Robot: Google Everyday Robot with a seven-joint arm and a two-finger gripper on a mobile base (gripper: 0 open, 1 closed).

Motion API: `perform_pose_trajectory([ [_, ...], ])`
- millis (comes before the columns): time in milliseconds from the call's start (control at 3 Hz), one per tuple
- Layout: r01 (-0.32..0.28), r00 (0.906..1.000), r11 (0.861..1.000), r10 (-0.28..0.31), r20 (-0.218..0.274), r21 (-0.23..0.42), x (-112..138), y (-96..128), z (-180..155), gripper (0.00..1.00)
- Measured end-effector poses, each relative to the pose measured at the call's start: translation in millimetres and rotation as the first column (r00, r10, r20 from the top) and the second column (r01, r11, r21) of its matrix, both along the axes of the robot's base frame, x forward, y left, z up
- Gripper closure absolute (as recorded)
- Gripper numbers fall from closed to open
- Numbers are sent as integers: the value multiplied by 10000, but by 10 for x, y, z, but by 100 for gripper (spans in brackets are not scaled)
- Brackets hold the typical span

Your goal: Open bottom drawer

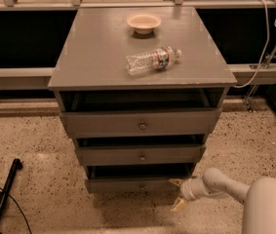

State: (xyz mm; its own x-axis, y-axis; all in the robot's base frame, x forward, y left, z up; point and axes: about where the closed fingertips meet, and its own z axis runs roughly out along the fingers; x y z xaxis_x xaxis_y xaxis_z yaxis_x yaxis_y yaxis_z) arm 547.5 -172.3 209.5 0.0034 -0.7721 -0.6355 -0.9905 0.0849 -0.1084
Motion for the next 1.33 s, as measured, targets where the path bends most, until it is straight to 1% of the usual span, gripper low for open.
perform_pose_trajectory([
  [333, 105, 9979, 9995, -85, 639, -313, 224, 5, -47, 0],
  [667, 100, 9940, 9950, 10, 1095, -996, 481, -7, -169, 0],
  [1000, -44, 9939, 9889, 207, 1085, -1484, 673, 6, -359, 0],
  [1333, -53, 9958, 9828, 220, 885, -1848, 799, -57, -544, 20],
])
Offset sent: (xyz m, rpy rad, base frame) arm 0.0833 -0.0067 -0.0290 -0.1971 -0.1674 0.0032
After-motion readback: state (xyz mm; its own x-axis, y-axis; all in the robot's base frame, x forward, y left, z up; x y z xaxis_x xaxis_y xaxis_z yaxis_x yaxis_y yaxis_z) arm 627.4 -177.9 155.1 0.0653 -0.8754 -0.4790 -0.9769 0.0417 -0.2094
